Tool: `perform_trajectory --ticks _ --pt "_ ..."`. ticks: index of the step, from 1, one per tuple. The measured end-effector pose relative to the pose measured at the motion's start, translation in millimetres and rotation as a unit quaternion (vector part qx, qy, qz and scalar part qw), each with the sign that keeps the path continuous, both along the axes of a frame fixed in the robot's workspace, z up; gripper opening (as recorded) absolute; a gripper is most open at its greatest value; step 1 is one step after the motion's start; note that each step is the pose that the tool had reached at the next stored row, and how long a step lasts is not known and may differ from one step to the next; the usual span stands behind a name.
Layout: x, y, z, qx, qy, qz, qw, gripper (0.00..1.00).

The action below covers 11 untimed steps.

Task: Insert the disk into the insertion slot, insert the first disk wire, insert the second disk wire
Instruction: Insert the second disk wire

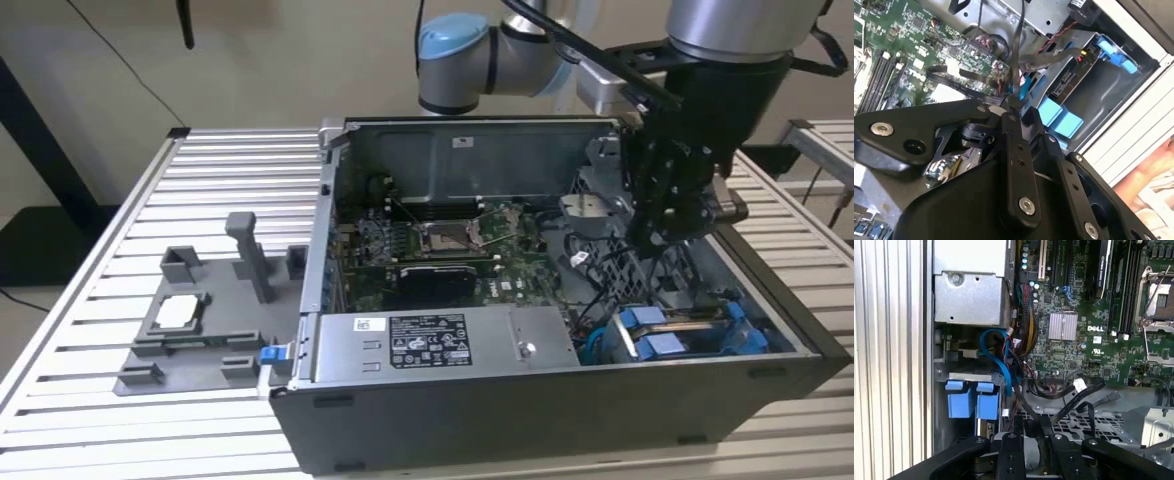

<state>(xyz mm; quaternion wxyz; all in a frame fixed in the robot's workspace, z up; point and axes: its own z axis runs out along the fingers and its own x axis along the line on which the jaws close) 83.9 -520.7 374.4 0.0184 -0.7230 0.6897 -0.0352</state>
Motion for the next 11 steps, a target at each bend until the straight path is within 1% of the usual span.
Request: perform_trajectory --ticks 2,7,9,10,11 --pt "-3.8 0.6 -0.8 -0.001 -0.0038 0.0 0.99999 0.27" --pt "-4.1 0.7 -1.7 -0.0018 -0.0043 0.0 0.99999 0.27" --pt "-4.2 1.7 -2.4 -0.0048 -0.0053 0.0 0.99997 0.27" --pt "-4.2 1.9 -2.8 -0.0052 -0.0063 0.0 0.99997 0.27" --pt "-4.1 1.9 -3.1 -0.0055 -0.0065 0.0 0.99996 0.27"
